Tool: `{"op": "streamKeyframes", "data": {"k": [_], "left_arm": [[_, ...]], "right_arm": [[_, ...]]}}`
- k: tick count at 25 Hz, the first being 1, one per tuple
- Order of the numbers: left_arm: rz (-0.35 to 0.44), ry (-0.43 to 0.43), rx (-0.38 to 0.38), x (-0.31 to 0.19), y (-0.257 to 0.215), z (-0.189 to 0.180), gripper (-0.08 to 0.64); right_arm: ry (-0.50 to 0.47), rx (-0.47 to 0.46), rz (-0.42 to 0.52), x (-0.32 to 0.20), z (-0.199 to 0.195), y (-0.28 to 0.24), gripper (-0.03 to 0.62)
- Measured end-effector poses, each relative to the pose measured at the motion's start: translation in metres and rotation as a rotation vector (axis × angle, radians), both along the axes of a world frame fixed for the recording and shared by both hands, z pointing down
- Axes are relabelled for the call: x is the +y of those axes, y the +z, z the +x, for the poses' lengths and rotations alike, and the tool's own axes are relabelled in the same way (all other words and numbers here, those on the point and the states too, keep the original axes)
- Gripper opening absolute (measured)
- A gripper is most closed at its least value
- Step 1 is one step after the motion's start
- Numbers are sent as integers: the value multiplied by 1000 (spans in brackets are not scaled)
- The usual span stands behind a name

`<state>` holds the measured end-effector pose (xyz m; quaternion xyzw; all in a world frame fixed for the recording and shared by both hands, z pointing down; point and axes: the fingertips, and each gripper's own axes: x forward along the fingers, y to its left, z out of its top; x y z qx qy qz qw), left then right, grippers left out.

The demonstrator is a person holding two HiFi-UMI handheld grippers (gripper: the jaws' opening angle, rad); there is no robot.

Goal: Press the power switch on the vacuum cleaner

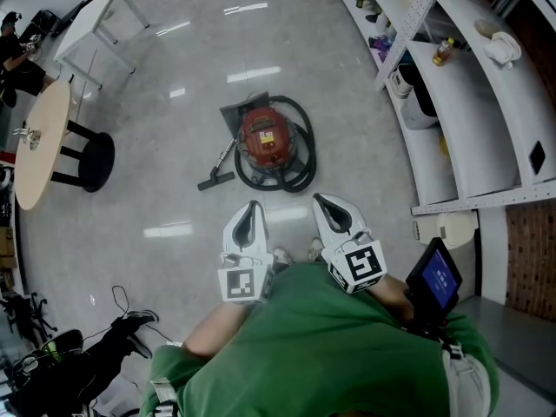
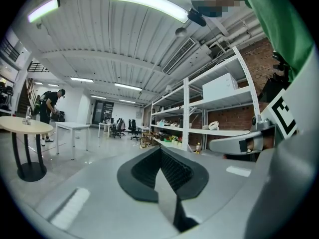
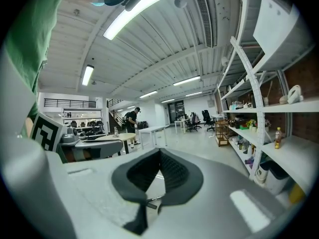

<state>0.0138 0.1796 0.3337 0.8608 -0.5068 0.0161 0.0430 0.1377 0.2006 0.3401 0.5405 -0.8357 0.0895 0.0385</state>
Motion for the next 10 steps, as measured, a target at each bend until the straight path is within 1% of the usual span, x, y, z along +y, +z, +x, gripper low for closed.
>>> {"op": "streamKeyframes", "data": {"k": [10], "left_arm": [[7,3,-7,-1,1,1,6]], "right_arm": [[2,-2,5,-3,1,-1,2]]}}
